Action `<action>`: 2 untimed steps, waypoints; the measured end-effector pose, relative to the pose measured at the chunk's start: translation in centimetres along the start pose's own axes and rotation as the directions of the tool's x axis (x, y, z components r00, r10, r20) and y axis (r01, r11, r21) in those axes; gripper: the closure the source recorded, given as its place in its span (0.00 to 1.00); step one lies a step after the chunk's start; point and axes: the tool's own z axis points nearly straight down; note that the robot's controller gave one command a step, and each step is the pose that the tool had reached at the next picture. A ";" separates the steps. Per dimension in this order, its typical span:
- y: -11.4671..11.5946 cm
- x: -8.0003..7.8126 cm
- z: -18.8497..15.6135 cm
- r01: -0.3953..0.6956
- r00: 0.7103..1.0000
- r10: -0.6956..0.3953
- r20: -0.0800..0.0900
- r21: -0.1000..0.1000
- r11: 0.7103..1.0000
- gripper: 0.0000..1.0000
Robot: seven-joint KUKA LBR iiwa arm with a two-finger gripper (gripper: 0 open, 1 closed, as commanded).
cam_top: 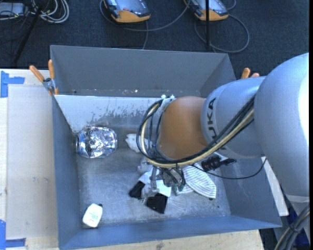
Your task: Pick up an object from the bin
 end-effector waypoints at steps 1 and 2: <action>0.0 0.0 0.0 0.000 1.000 0.000 0.000 0.000 1.000 1.00; -1.6 2.0 -10.3 0.201 0.980 -0.201 0.005 0.000 0.980 1.00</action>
Offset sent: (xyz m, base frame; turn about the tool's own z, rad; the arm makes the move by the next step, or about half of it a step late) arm -0.0191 -0.0169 0.1036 -0.2046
